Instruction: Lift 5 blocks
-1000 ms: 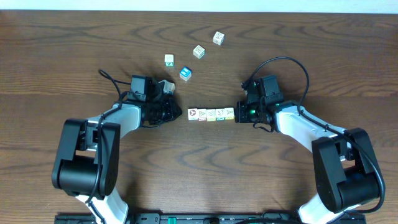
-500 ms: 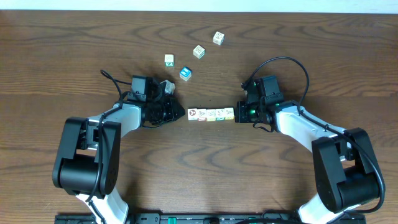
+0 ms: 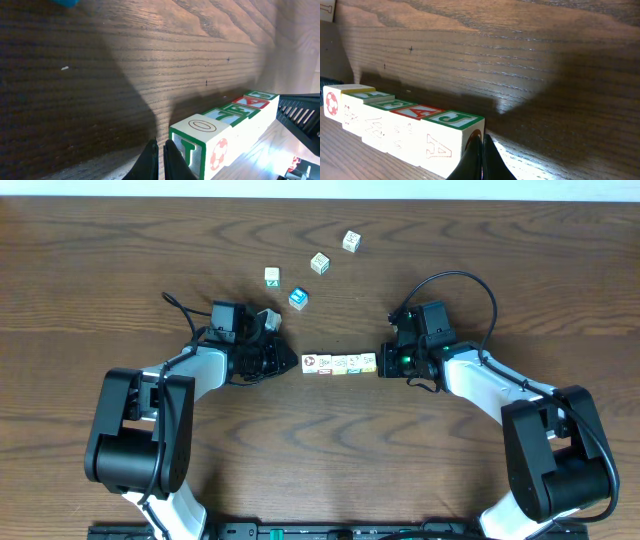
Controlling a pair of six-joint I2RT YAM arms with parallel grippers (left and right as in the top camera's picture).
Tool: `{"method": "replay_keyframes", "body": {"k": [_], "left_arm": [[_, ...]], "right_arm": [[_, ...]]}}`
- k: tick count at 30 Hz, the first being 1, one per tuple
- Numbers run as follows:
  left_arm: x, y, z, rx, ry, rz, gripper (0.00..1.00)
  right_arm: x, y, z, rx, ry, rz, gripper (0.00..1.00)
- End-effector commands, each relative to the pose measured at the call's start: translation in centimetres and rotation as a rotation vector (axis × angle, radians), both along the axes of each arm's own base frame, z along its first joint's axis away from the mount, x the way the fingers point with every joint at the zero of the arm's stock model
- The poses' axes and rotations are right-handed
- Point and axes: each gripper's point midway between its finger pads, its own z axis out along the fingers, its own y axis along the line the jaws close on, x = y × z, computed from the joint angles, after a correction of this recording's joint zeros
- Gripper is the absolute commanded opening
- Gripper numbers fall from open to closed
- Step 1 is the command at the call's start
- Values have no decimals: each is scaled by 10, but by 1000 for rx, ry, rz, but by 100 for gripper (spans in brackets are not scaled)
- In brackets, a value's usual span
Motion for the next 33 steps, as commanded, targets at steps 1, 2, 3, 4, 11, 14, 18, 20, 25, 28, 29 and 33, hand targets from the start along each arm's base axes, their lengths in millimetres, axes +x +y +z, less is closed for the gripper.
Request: {"method": "replay_keyframes", "body": {"k": [1, 2, 3, 4, 11, 14, 18, 20, 25, 28, 29, 33], "left_arm": [[3, -3, 2, -16, -3, -8, 7], [3, -3, 2, -16, -3, -8, 7], [3, -3, 2, -16, -3, -9, 7], [3, -4, 2, -16, -3, -10, 7], [-2, -15, 1, -6, -6, -39, 7], [-3, -17, -1, 11, -8, -46, 7], [-5, -20, -1, 11, -8, -53, 7], [-5, -20, -1, 11, -8, -53, 7], [-5, -20, -1, 11, -8, -53, 7], [-5, -20, -1, 11, -8, -53, 7], [-5, -20, -1, 11, -8, -53, 7], [-5, -20, -1, 11, -8, -53, 7]], "right_arm": [[7, -2, 2, 17, 0, -17, 1], [7, -2, 2, 17, 0, -17, 1], [7, -2, 2, 17, 0, -17, 1], [7, -2, 2, 17, 0, -17, 1], [7, -2, 2, 16, 0, -18, 1], [7, -2, 2, 17, 0, -17, 1], [7, -2, 2, 17, 0, -17, 1], [7, -1, 2, 20, 1, -16, 1], [7, -1, 2, 21, 5, -22, 1], [6, -3, 1, 16, 16, -36, 1], [6, -3, 1, 15, 16, -36, 1], [6, -8, -2, -16, 16, -46, 1]]}}
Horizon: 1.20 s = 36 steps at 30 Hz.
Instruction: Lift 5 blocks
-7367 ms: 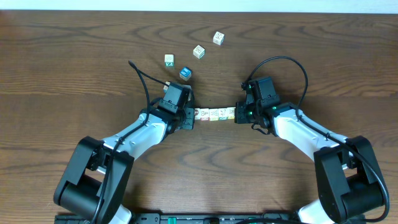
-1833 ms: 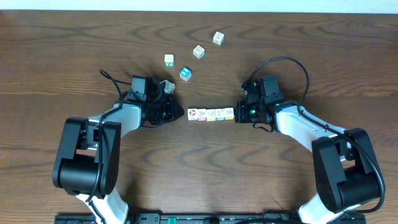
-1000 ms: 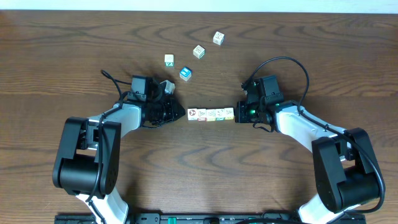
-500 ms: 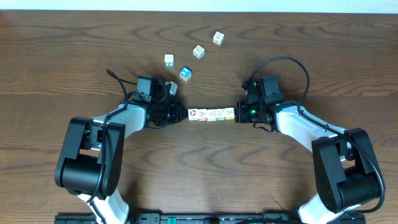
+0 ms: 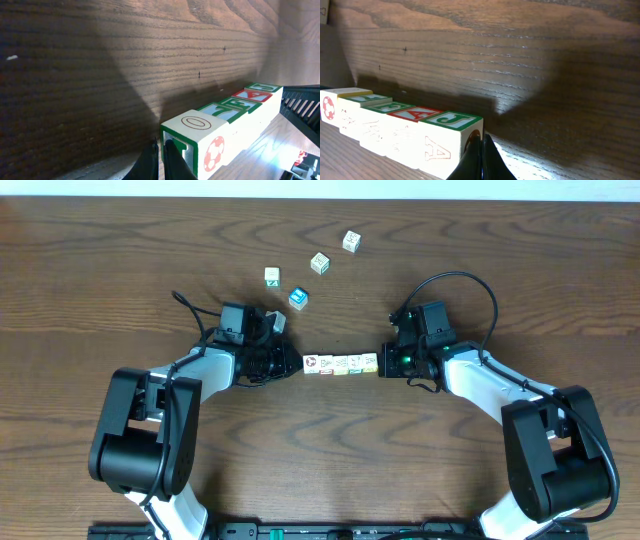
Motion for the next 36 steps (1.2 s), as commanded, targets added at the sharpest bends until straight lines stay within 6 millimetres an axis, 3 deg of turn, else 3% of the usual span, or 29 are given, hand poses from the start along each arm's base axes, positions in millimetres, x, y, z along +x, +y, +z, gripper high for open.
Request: {"method": "replay_keyframes", "body": {"k": [1, 10, 27, 36], "left_arm": [[2, -5, 1, -4, -5, -12, 7], [2, -5, 1, -4, -5, -12, 7], [0, -9, 1, -2, -16, -36, 7], [-5, -20, 1, -3, -21, -67, 7]], "right_arm": [[5, -7, -2, -16, 8, -27, 1], [-3, -6, -4, -26, 16, 38, 1], [-3, 15, 8, 88, -8, 110, 1], [-6, 17, 9, 101, 0, 118, 1]]}}
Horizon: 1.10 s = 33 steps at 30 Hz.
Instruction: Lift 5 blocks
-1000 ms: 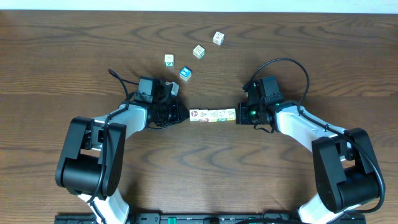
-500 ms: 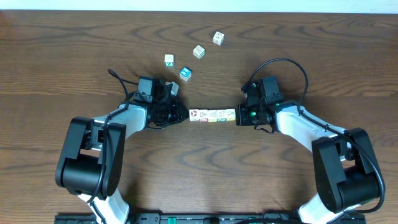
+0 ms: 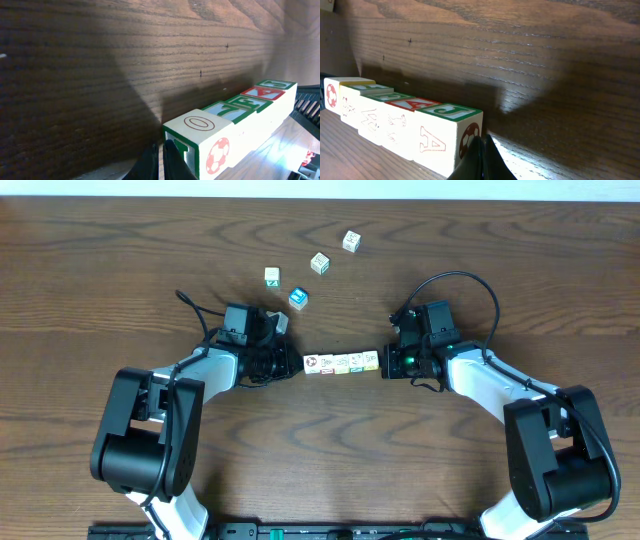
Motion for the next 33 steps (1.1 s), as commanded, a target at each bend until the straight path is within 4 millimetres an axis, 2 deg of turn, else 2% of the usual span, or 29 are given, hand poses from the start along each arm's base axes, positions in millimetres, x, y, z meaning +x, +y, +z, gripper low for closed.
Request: {"method": "replay_keyframes", "body": {"k": [1, 14, 21, 26, 33], "left_arm": [[-3, -16, 4, -26, -12, -56, 7], [-2, -25, 13, -70, -19, -81, 7], [-2, -26, 16, -80, -23, -87, 7], [-2, -30, 26, -85, -51, -100, 7], [-1, -33, 33, -89, -72, -109, 7]], "right_arm": [[-4, 18, 8, 86, 12, 61, 1], [-4, 19, 8, 95, 14, 66, 1], [-10, 29, 12, 124, 9, 116, 1], [-11, 36, 13, 127, -2, 135, 1], [-10, 38, 15, 134, -1, 132, 1]]}}
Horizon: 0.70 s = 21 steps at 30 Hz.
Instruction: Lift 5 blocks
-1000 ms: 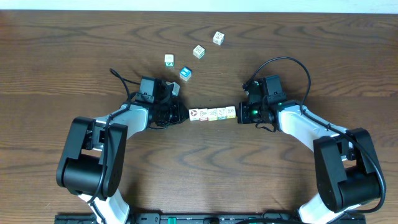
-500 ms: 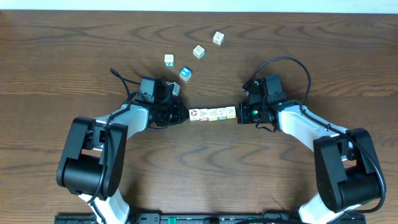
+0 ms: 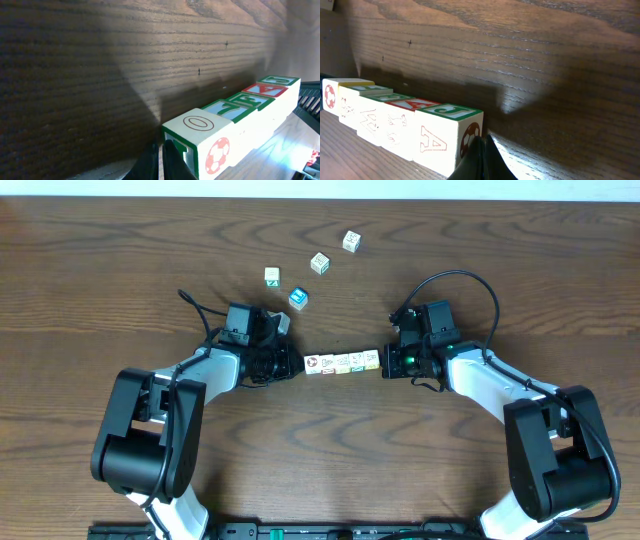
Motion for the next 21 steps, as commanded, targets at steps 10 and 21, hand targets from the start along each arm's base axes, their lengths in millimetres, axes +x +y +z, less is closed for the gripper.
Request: {"method": "replay_keyframes", "body": {"k": [10, 21], "left_arm": [[3, -31, 38, -101, -73, -102, 7], [6, -33, 56, -113, -119, -102, 7]], "right_arm": [[-12, 38, 16, 141, 18, 117, 1], [-11, 38, 16, 141, 18, 117, 1]]}}
